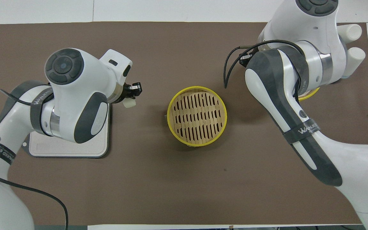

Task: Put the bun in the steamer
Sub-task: 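Carry the white bun over the open steamer with the left gripper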

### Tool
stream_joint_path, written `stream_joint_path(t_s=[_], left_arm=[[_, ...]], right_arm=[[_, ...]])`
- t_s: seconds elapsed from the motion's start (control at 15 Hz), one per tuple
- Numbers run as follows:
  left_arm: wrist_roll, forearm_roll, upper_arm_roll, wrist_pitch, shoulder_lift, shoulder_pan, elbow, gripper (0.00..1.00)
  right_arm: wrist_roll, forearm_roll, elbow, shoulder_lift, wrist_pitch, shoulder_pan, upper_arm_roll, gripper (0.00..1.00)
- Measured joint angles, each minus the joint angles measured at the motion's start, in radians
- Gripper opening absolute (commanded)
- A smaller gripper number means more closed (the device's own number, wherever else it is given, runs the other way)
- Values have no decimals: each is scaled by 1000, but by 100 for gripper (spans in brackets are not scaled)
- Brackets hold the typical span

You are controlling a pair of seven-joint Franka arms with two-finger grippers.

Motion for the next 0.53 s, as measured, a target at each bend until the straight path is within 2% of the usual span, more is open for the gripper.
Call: stream_joint_path(t_s=[0.27,0.53], left_arm=[[-96,-7,0,79,14,-115,0,29],[-112,-9,0,134,49,-203,-1,29]], right_arm=[[0,16,-21,-9,1,-2,0,0],[0,37,-35,-17,4,-13,-1,0]])
